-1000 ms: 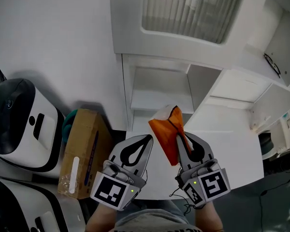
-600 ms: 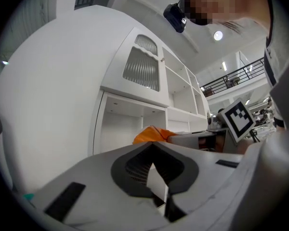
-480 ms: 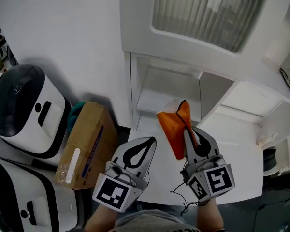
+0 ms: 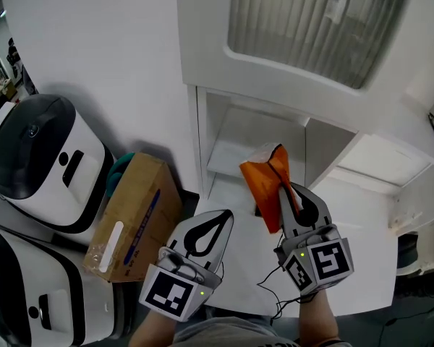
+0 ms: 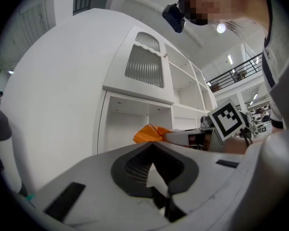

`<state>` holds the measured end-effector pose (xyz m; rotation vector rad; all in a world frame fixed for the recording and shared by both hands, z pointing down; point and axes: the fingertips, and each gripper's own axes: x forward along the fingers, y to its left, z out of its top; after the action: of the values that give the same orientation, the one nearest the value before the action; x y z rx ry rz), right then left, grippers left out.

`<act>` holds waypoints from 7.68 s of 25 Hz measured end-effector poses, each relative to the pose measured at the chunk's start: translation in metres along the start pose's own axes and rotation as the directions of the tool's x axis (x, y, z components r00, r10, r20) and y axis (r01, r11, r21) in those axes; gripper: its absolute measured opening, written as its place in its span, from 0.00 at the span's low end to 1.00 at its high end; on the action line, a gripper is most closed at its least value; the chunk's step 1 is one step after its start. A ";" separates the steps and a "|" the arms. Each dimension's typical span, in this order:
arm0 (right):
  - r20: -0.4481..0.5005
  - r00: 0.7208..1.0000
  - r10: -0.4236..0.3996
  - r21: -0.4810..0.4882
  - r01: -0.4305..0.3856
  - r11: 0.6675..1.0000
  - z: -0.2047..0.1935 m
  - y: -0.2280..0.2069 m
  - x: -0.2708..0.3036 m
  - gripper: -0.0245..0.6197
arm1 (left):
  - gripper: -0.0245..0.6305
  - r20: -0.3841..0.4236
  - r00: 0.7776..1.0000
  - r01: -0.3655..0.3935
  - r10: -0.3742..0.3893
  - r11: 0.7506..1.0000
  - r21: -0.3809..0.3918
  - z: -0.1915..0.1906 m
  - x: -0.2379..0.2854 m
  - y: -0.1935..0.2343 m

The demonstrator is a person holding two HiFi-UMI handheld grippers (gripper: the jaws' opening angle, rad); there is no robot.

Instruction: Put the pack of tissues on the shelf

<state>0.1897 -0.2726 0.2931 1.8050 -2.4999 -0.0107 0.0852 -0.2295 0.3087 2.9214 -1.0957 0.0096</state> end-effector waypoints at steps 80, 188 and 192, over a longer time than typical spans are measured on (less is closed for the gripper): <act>0.000 0.995 -0.101 0.010 0.101 0.995 0.017 -0.050 0.109 0.24 | 0.10 -0.026 0.992 -0.125 0.124 0.992 -0.028 -0.007 -0.020 0.064; 0.055 0.909 -0.414 0.069 0.410 0.909 0.004 0.137 -0.156 0.04 | 0.10 0.045 0.777 0.626 -0.628 0.778 0.052 0.009 -0.085 -0.085; 0.057 0.905 -0.422 0.067 0.418 0.906 0.004 0.138 -0.155 0.04 | 0.10 0.047 0.772 0.632 -0.634 0.774 0.051 0.008 -0.084 -0.084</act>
<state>0.1075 -0.0827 0.2878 2.3683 -2.1137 -0.0276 0.0766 -0.1112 0.2982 3.1701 -0.0511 -0.0757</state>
